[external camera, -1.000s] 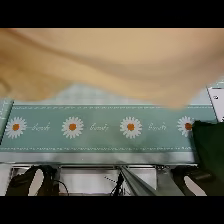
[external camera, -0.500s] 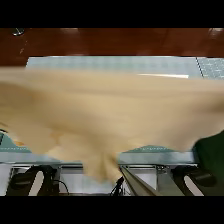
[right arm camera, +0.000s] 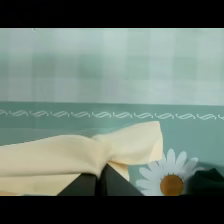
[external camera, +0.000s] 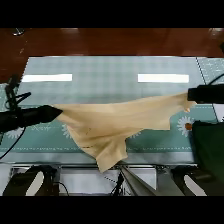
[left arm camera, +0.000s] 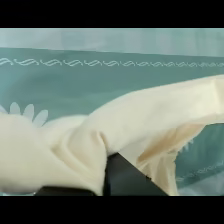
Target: Fold the shirts.
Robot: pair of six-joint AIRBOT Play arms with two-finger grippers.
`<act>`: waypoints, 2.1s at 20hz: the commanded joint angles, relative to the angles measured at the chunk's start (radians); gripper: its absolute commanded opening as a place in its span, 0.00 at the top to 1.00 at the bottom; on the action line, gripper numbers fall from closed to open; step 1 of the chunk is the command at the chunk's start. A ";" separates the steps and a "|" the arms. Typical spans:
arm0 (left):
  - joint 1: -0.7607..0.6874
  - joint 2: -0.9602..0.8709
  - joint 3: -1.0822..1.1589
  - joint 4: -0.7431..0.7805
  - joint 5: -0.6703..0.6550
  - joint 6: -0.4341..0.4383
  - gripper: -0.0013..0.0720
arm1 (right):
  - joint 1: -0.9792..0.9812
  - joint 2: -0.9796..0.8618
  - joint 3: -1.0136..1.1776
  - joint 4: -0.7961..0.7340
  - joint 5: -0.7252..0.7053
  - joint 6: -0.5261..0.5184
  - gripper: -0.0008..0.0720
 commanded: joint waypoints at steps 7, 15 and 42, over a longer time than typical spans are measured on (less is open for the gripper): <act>-0.118 -0.460 0.051 -0.132 0.042 0.095 0.84 | -0.185 -0.440 0.111 0.273 -0.174 -0.009 0.94; 0.180 -0.428 0.285 -0.009 -0.288 0.079 0.02 | -0.396 -0.412 0.134 0.227 0.050 -0.176 0.16; -0.182 -0.610 0.076 -0.438 0.095 0.301 0.95 | -0.651 -0.202 -0.536 0.563 -0.072 -0.401 0.16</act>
